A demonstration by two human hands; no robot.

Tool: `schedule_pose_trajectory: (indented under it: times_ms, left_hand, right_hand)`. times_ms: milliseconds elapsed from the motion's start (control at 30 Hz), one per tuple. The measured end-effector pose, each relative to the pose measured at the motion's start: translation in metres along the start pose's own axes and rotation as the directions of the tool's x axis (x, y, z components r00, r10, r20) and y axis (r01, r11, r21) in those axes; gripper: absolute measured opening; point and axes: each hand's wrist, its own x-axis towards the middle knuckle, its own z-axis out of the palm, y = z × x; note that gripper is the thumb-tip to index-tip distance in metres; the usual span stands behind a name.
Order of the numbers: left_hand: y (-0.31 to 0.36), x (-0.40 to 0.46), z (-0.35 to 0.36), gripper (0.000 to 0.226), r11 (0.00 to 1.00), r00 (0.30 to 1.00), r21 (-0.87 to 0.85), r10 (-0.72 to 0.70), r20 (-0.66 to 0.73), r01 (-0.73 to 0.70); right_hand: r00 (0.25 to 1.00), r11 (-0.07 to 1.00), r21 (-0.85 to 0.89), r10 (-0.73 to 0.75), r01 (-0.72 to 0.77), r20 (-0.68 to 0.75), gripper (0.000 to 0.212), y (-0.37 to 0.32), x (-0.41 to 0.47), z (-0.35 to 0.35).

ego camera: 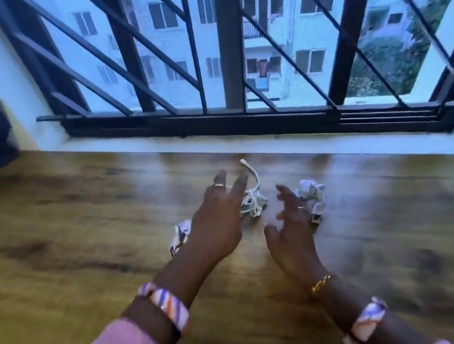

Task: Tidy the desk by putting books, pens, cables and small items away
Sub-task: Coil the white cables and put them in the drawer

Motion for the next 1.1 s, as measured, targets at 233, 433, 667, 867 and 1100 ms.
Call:
schedule_pose_trajectory:
  times_ms: [233, 433, 667, 867, 1100]
  left_hand:
    - [0.007, 0.046, -0.005, 0.011, 0.940, 0.993, -0.334, -0.097, -0.062, 0.071]
    - [0.020, 0.014, -0.062, 0.013, 0.909, 0.989, -0.415, -0.020, -0.146, -0.043]
    - [0.008, -0.072, -0.132, 0.042, 0.689, 0.990, -0.721, -0.136, -0.034, 0.070]
    - [-0.034, -0.203, -0.194, 0.029, 0.653, 0.977, -0.752, -0.088, -0.193, -0.090]
    - [-0.081, -0.327, -0.254, 0.041, 0.358, 0.970, -0.925, -0.151, -0.193, -0.128]
  right_hand:
    - [0.959, 0.996, 0.083, 0.017, -0.042, 0.282, 0.076, -0.007, 0.034, -0.007]
    - [0.994, 0.996, 0.053, -0.061, 0.066, -0.093, 0.033, -0.036, 0.034, -0.027]
    - [0.848, 0.848, 0.198, -0.412, 0.491, -0.334, 0.033, -0.143, -0.021, -0.069]
    - [0.896, 0.617, 0.654, -0.362, 0.437, -0.256, 0.028, -0.268, -0.108, -0.062]
    - [0.917, 0.559, 0.764, -0.384, 0.323, -0.106, 0.028, -0.364, -0.195, -0.021]
